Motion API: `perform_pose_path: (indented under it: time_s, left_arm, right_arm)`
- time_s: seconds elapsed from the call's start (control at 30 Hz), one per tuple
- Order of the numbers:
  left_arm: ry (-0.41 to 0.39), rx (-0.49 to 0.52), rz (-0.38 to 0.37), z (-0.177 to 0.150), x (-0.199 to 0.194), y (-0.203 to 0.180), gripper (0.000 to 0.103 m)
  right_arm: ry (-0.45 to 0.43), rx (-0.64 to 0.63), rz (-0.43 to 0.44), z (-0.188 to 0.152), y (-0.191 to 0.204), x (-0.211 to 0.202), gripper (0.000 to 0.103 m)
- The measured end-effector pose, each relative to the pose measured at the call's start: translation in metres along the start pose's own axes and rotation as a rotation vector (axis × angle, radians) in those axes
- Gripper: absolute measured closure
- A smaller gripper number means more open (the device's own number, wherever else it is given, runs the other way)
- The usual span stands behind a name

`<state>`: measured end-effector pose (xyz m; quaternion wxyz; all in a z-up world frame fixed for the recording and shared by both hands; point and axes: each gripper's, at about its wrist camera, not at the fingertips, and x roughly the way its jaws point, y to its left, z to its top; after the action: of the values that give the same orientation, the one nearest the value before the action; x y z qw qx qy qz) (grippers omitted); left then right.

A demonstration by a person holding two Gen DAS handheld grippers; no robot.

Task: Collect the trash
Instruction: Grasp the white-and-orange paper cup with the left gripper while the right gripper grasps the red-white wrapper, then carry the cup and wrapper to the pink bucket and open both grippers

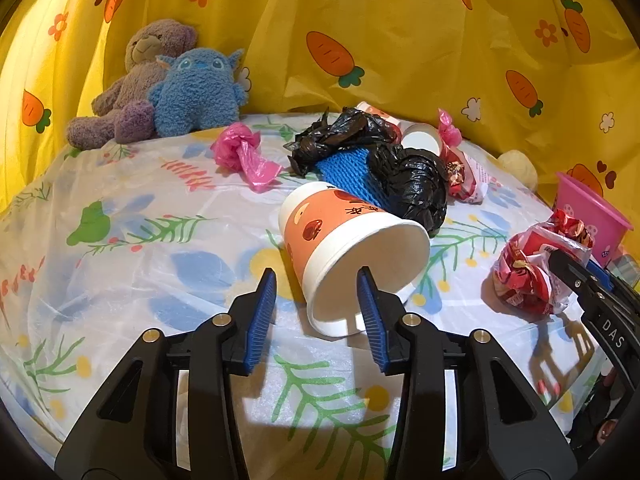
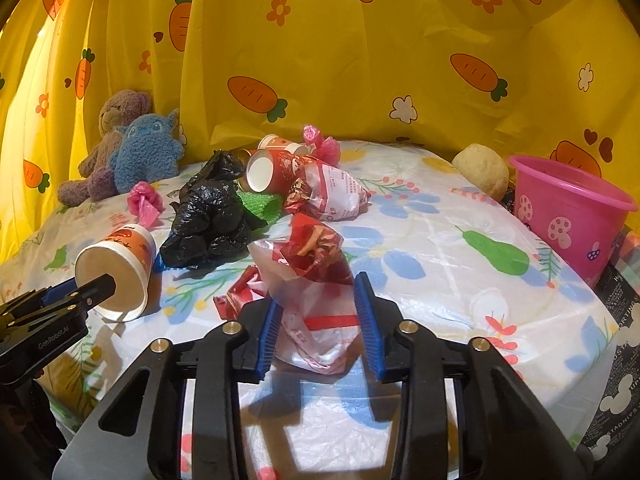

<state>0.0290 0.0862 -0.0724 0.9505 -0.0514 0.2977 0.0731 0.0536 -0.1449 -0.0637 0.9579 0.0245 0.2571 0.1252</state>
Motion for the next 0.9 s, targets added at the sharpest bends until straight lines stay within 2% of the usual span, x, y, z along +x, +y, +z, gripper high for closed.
perform_pose_path:
  time_s: [0.1,0.33,0.7,0.83,0.9]
  left_arm:
    - [0.018,-0.016,-0.014,0.000,0.005,0.002,0.080]
    - [0.014,-0.034,-0.007,0.002,0.007,0.004,0.101]
    - [-0.083,-0.025,-0.029,0.021,-0.026,-0.004,0.101]
    - [-0.104,0.001,-0.075,0.036,-0.035,-0.025,0.101]
    - [-0.104,0.011,-0.124,0.046,-0.037,-0.040,0.101]
  right_arm:
    - [0.000,-0.004,-0.003,0.000,-0.002,0.001,0.081]
    - [-0.015,0.012,0.006,0.001,-0.006,-0.003,0.088]
    - [-0.082,0.031,0.005,0.011,-0.016,-0.028,0.088]
    - [-0.119,0.043,-0.011,0.021,-0.026,-0.039,0.088]
    - [-0.138,0.048,-0.029,0.028,-0.034,-0.044,0.088]
